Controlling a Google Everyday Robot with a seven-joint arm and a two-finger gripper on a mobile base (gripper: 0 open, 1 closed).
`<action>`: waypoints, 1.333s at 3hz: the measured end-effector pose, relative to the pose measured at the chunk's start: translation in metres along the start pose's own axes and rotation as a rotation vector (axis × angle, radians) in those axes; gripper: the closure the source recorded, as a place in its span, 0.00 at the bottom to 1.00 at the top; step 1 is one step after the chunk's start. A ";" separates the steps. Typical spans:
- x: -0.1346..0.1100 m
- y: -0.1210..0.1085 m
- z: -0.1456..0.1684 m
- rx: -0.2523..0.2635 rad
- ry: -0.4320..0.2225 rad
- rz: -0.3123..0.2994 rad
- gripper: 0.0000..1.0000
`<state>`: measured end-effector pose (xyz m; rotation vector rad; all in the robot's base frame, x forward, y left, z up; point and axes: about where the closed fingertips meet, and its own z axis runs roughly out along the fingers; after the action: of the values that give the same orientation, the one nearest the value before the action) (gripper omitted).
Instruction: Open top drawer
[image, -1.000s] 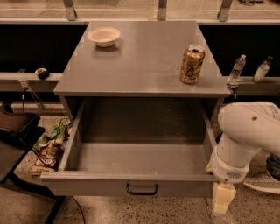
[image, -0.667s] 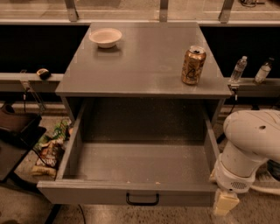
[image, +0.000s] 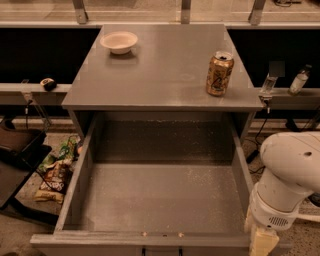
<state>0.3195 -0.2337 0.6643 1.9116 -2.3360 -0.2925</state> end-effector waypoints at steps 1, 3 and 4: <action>0.000 0.000 0.000 0.000 0.000 0.000 0.39; 0.005 0.000 -0.018 0.031 0.010 -0.015 0.00; 0.033 0.008 -0.086 0.123 0.037 -0.011 0.00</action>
Offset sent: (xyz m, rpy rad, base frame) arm 0.0000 0.0000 0.0000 0.0000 0.0000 0.0000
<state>0.3230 -0.2713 0.7483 1.9664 -2.3716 -0.1163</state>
